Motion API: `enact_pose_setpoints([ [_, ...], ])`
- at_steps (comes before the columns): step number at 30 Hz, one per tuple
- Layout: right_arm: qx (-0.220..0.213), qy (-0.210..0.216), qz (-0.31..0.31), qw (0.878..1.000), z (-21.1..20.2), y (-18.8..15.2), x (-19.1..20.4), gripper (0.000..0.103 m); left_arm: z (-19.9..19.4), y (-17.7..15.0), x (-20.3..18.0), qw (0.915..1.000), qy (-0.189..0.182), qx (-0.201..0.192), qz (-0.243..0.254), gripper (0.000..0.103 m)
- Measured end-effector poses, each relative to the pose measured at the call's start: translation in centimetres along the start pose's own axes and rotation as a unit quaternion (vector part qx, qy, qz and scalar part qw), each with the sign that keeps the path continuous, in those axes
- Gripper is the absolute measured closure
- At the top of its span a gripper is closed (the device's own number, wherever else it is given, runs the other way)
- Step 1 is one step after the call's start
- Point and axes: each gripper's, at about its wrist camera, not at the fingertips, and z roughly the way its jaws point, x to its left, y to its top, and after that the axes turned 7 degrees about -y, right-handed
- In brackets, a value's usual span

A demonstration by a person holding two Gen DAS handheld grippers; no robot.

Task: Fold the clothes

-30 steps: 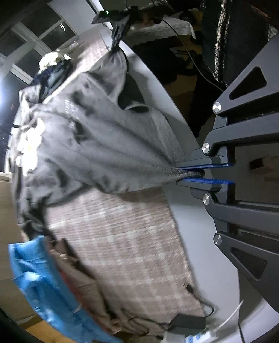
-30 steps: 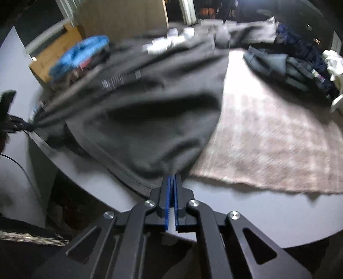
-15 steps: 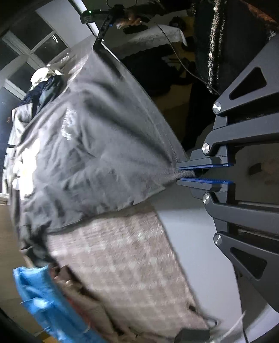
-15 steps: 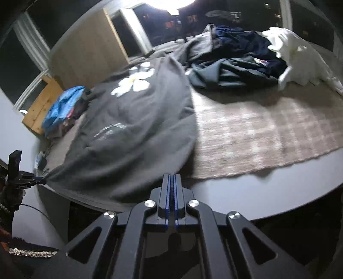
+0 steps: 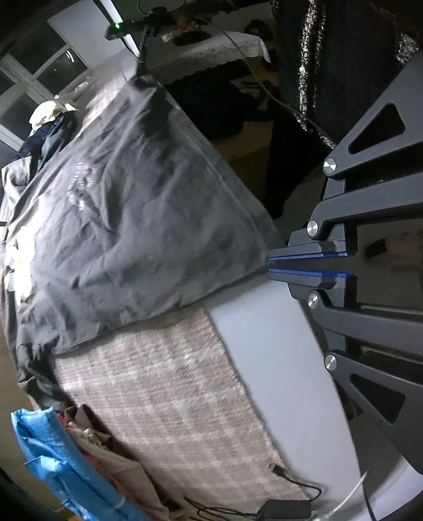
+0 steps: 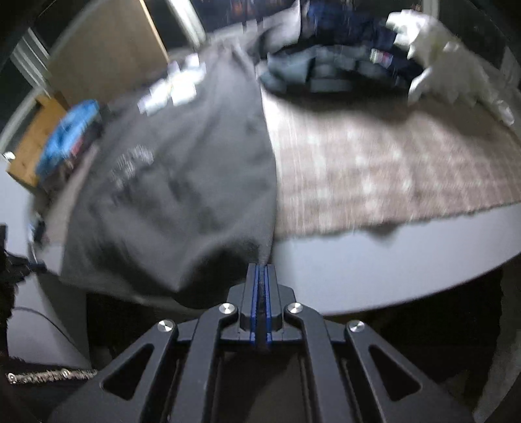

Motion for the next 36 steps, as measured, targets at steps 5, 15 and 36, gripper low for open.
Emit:
enact_pose_setpoints([
  [5,-0.016,-0.005,0.014,1.000,-2.2,0.2,-0.6,0.061,-1.1,-0.1,2.6,0.9991,-0.005,-0.031,-0.027,0.094],
  [15,-0.012,-0.022,0.002,1.000,-1.0,-0.3,0.3,0.061,2.3,-2.2,1.9,0.9944,-0.066,-0.031,-0.077,0.079],
  [36,0.015,0.042,0.014,0.999,4.0,-0.8,-1.0,0.046,-0.5,-2.5,3.7,0.9889,-0.050,-0.080,-0.115,0.103],
])
